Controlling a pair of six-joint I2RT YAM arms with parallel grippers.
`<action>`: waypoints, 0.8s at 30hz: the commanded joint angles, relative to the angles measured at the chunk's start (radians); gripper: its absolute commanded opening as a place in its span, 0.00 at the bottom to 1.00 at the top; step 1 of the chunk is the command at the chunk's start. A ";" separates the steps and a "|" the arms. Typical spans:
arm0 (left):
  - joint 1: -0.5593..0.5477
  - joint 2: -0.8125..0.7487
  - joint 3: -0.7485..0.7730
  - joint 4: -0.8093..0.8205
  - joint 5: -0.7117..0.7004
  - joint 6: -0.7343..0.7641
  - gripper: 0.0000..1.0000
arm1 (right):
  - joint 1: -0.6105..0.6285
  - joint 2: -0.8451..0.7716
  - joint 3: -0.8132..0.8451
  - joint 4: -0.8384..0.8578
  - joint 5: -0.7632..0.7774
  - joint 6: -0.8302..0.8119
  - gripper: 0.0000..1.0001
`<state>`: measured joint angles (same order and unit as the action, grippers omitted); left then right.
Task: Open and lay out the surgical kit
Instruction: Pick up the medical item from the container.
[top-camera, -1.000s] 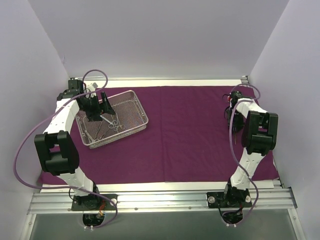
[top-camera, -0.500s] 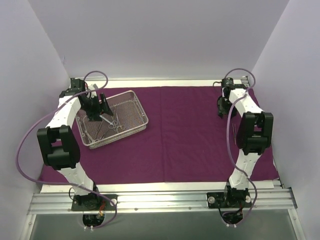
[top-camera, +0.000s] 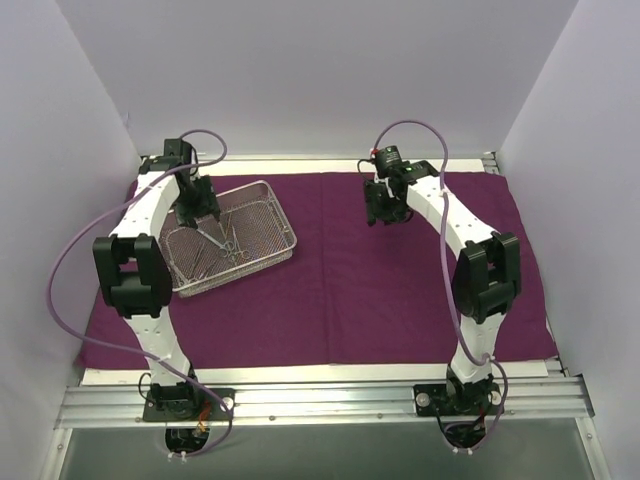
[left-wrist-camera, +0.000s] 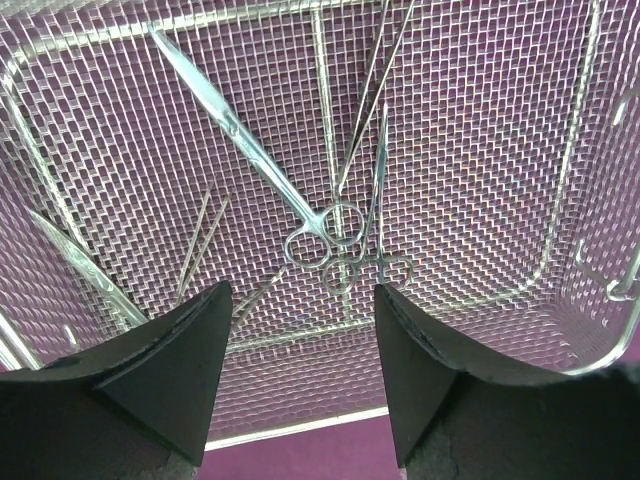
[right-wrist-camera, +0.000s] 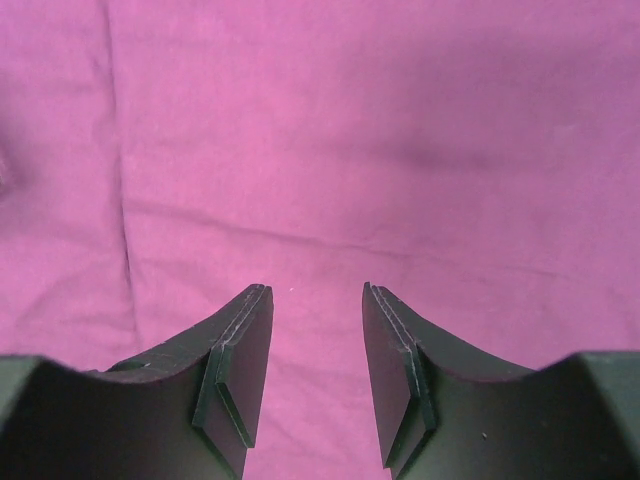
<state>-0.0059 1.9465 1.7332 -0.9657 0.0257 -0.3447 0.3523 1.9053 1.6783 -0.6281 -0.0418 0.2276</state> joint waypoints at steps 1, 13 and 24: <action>-0.042 0.087 0.124 0.018 -0.072 0.055 0.68 | -0.009 -0.017 -0.017 -0.016 -0.004 0.003 0.41; -0.057 0.301 0.295 0.042 -0.047 0.112 0.54 | -0.013 -0.038 0.006 -0.036 0.006 -0.028 0.41; -0.082 0.377 0.321 0.071 -0.075 0.104 0.50 | -0.032 -0.054 -0.022 -0.033 -0.007 -0.034 0.41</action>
<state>-0.0853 2.3054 2.0060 -0.9306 -0.0273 -0.2478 0.3321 1.9068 1.6642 -0.6327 -0.0532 0.2077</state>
